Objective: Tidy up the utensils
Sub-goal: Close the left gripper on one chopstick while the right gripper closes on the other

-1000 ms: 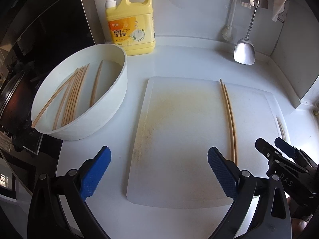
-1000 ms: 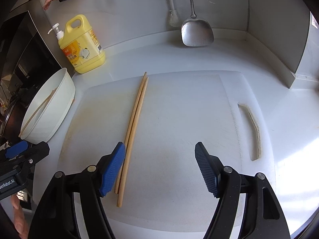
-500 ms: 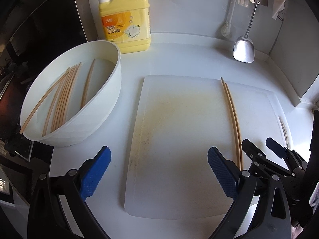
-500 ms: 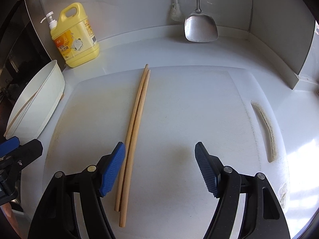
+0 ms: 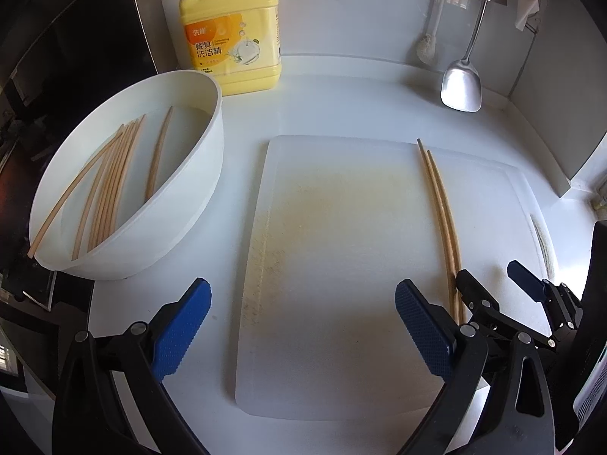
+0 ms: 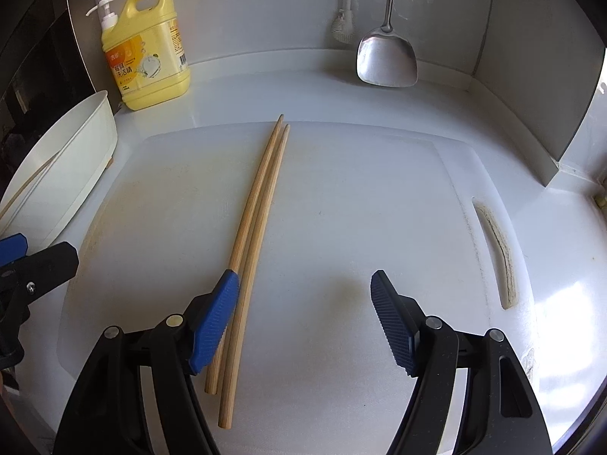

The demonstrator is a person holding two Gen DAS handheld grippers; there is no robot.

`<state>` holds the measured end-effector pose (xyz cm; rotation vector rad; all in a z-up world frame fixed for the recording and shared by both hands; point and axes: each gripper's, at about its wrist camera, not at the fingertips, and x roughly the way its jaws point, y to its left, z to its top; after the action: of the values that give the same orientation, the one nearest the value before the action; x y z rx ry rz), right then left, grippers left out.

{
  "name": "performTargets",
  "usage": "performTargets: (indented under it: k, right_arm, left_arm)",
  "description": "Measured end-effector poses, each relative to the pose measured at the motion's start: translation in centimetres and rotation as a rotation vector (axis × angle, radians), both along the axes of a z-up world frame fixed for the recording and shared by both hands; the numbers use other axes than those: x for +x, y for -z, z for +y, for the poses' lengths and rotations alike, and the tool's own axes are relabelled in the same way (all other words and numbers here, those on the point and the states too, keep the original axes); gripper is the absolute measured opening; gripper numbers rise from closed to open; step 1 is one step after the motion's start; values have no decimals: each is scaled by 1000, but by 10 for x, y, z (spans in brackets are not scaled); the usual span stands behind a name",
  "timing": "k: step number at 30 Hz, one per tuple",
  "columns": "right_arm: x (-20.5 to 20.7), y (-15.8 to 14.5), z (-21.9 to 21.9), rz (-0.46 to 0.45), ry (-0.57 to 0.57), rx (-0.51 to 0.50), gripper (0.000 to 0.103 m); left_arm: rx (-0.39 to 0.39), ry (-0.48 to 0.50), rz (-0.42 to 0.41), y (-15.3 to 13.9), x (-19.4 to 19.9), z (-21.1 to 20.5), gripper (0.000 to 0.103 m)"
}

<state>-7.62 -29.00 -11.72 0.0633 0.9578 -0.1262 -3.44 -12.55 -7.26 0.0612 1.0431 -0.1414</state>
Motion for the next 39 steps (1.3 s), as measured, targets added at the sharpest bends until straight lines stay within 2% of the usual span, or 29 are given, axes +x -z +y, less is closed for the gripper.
performTargets:
  k: [4,9,11,15,17,20,28,33,39]
  right_arm:
    - [4,5,1,16,-4,-16,69]
    - [7,5,1,-23,-21,-38,68]
    - [8,5,0,-38,-34,-36,56]
    - [8,4,-5,-55,-53,-20,42]
    - [7,4,-10,-64,-54,-19,30]
    - [6,3,-19,-70,-50,-13,21]
    - [5,7,-51,-81,-17,6,15]
    - [3,7,-72,-84,6,23,15]
    - [1,6,-82,-77,-28,33,15]
  left_arm:
    - [-5,-4,3,1,1,2,96]
    - [-1,1,6,2,1,-1,96]
    - [-2,7,5,3,2,-2,96]
    - [-2,22,1,6,4,-10,96]
    - [-3,31,-7,8,5,-15,96]
    - [-11,44,-18,11,7,-25,96]
    - [-30,82,-29,23,14,-55,96]
    - [-30,92,-31,29,19,-75,96]
    - [-9,97,-39,36,20,-93,96]
